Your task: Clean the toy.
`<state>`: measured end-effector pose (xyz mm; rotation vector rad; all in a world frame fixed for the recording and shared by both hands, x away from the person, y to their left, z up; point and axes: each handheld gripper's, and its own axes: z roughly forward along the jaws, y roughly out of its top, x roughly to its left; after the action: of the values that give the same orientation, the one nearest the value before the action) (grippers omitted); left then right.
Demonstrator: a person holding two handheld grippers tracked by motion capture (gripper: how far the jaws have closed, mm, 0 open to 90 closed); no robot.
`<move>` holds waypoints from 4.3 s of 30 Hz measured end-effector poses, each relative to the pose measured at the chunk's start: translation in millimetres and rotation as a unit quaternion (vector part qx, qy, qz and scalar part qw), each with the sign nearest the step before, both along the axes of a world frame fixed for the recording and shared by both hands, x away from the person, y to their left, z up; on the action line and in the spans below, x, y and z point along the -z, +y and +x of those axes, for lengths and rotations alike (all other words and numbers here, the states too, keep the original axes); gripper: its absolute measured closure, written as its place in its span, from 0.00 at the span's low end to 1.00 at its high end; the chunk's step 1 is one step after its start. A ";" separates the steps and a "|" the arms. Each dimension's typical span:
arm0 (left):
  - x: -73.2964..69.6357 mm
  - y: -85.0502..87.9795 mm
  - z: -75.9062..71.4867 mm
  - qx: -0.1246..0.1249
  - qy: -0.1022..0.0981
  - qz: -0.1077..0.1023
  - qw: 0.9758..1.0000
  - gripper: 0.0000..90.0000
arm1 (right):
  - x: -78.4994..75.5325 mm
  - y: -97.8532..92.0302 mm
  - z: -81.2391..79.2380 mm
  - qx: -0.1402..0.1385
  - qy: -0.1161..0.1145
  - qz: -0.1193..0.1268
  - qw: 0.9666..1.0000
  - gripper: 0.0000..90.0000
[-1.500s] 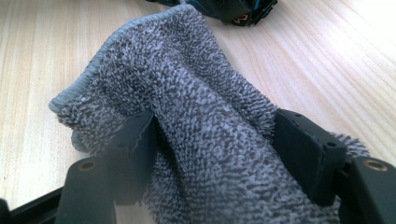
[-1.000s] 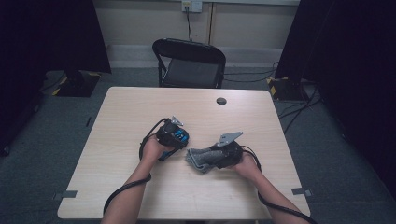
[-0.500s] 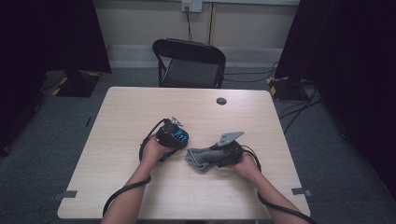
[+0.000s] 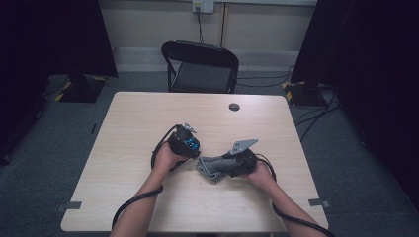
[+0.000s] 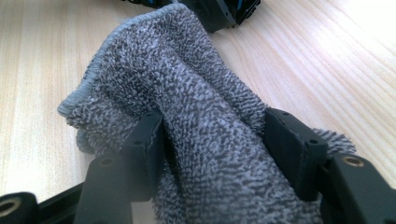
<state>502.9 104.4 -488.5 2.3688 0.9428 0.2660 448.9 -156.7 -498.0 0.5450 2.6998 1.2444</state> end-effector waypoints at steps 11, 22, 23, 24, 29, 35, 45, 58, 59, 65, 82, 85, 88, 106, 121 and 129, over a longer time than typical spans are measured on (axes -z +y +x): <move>-4.9 -1.3 4.6 -0.010 0.013 0.013 1.000 0.28 | 0.3 -0.1 -0.3 0.002 0.000 0.001 1.000 0.45; -5.6 -1.2 3.3 -0.012 0.011 0.018 1.000 0.28 | 0.1 -1.3 0.6 0.011 -0.001 0.002 1.000 0.54; -5.5 -1.2 2.9 -0.016 0.012 0.018 1.000 0.28 | 0.0 -1.6 1.0 0.012 -0.002 0.002 1.000 0.57; -5.6 -0.7 2.8 -0.015 0.012 0.018 1.000 0.28 | -0.3 -1.4 1.3 0.015 -0.001 0.001 1.000 0.59; -5.8 1.9 0.0 -0.022 0.016 0.018 0.999 0.28 | -2.2 -0.2 2.7 0.022 -0.003 -0.010 1.000 0.69; -10.5 7.6 -5.6 -0.017 0.015 0.016 1.000 0.28 | -3.0 -0.3 3.8 0.033 0.005 -0.007 0.999 0.78; -26.8 18.2 -13.2 -0.011 0.010 -0.008 1.000 0.28 | -8.6 1.6 9.8 0.061 0.024 -0.006 0.998 0.85; -62.1 10.0 -26.4 0.021 -0.006 -0.028 0.999 0.28 | -42.6 -18.4 34.3 0.155 0.017 0.026 0.987 0.86; -64.1 7.5 -27.9 0.026 -0.008 -0.031 0.999 0.28 | -46.0 -19.2 36.5 0.163 0.013 0.026 0.986 0.86; -73.5 -18.1 -39.2 0.062 -0.015 -0.035 0.997 0.28 | -66.2 -6.0 50.3 0.205 -0.015 0.008 0.979 0.86; -63.2 -25.3 -32.3 0.034 -0.005 -0.023 0.999 0.28 | -64.4 38.2 37.6 0.145 -0.009 0.005 0.989 0.86; -62.4 -24.6 -29.4 0.028 -0.002 -0.020 0.999 0.28 | -66.8 38.9 33.2 0.132 -0.004 0.015 0.991 0.86; -63.0 -24.2 -28.5 0.027 -0.004 -0.020 0.999 0.28 | -66.4 37.5 30.8 0.121 0.006 0.021 0.992 0.86; -56.8 -14.7 -17.5 -0.002 0.004 -0.010 1.000 0.28 | -56.6 16.0 17.2 0.087 0.022 0.035 0.995 0.86; -65.4 0.5 -15.4 -0.020 -0.002 -0.016 1.000 0.28 | -60.2 4.6 12.1 0.088 0.010 0.021 0.996 0.86; -71.5 -1.2 -22.4 -0.006 -0.008 -0.017 1.000 0.28 | -67.3 -19.7 26.6 0.158 0.003 0.020 0.987 0.86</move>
<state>480.5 103.2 -417.0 2.3281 0.9481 0.2708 475.5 -176.4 -430.7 0.9387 2.4685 1.2118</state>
